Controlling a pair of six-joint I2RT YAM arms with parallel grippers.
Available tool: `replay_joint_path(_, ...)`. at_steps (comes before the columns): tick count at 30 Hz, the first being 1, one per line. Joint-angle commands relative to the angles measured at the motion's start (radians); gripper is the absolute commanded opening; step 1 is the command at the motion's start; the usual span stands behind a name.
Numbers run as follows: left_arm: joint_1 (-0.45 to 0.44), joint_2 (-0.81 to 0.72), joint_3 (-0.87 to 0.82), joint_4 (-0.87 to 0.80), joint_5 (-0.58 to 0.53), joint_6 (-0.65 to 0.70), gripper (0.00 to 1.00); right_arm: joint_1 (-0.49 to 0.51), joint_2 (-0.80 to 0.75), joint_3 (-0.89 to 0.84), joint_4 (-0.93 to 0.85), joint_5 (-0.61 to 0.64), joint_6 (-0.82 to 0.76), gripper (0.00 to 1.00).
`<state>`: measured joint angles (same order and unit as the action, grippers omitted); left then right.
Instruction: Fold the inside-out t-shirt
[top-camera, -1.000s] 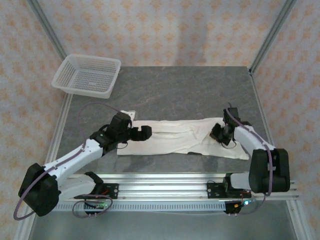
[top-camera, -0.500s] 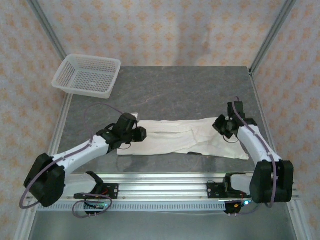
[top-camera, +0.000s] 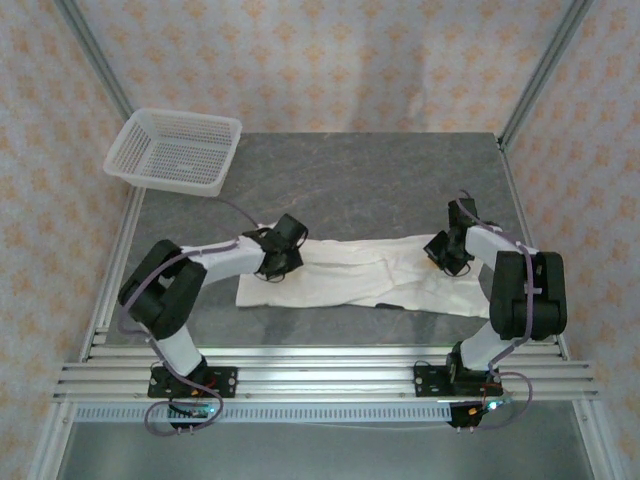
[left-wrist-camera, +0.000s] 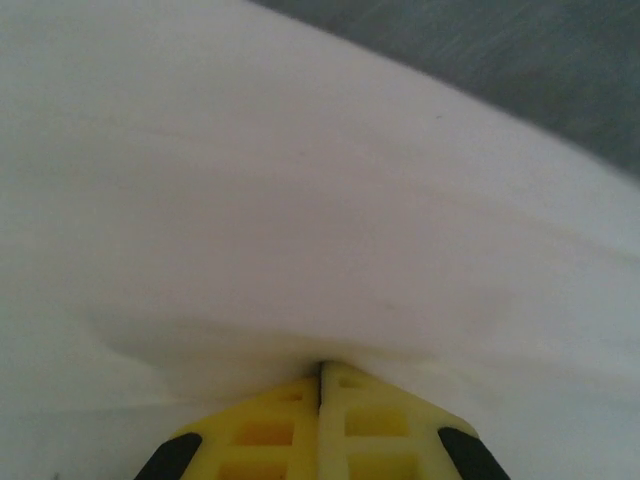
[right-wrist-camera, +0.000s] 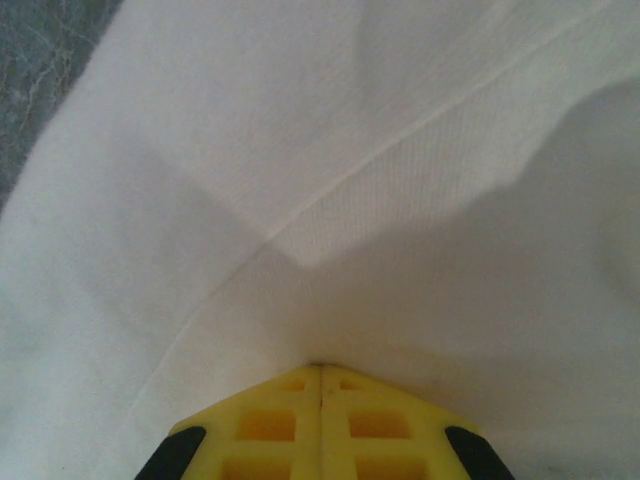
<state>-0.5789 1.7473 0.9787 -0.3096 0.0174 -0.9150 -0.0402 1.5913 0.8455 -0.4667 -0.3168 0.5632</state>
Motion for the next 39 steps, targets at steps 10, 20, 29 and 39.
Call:
replay_joint_path(10,0.163,0.535,0.694,-0.006,0.013,0.073,0.0,0.029,-0.326,-0.396,0.123,-0.101,0.366,0.0)
replay_joint_path(20,0.177,0.451,0.961,-0.095,0.174,0.328,0.0,0.462,-0.544,-0.308,0.018,-0.132,0.335,0.0)
replay_joint_path(29,0.178,0.286,0.698,-0.239,0.127,0.326,0.0,0.355,-0.585,-0.243,-0.113,0.05,0.15,0.0)
replay_joint_path(39,0.204,0.463,0.751,-0.241,0.107,0.266,0.0,0.409,-0.435,-0.242,0.01,-0.183,0.094,0.0)
